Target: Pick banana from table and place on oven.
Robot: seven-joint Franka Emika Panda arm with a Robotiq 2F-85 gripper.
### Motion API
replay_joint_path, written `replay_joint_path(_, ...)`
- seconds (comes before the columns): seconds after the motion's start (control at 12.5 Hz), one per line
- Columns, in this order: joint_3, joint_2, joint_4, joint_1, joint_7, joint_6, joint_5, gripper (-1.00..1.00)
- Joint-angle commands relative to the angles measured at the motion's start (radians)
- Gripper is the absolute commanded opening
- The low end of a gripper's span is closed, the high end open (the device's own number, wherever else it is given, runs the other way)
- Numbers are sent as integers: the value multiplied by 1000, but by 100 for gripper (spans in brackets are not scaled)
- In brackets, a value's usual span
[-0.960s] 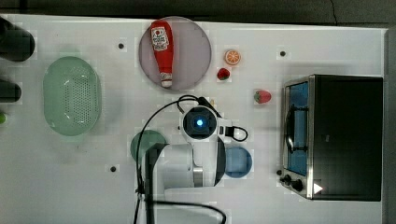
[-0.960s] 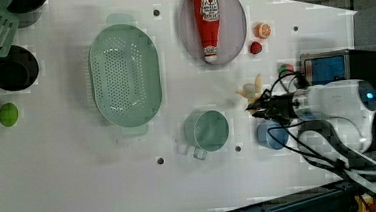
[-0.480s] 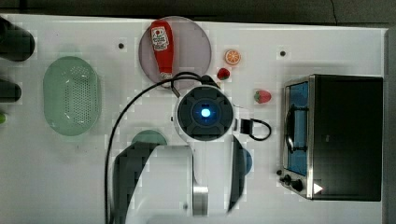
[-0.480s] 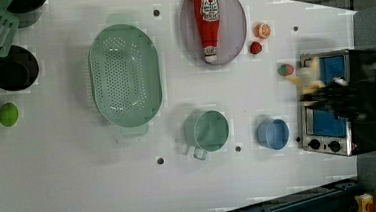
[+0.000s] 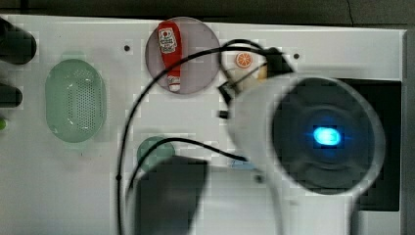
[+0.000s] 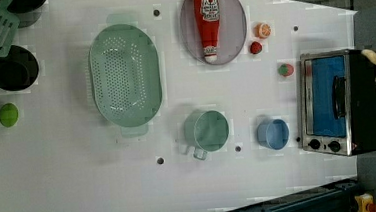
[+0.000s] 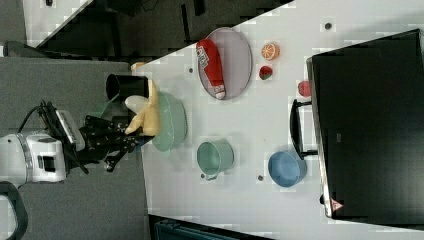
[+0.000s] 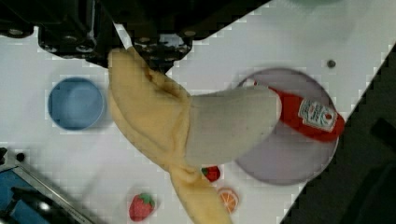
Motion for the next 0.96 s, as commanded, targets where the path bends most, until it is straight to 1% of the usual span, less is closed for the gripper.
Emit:
replay_joint_path(0.08, -140, 100, -3, -52, -204, -44, -40, -59)
replay_joint_path(0.24, -243, 158, 13, -58, -375, -2, -57, -59)
replay_joint_path(0.48, -387, 255, 13, -62, -637, 148, -57, -59)
replay_joint_path(0.64, -461, 322, 15, -63, -797, 250, -53, -59)
replay_joint_path(0.8, -508, 375, 16, -65, -873, 304, -20, -59)
replay_joint_path(0.96, -522, 410, 16, -70, -875, 306, 36, -59)
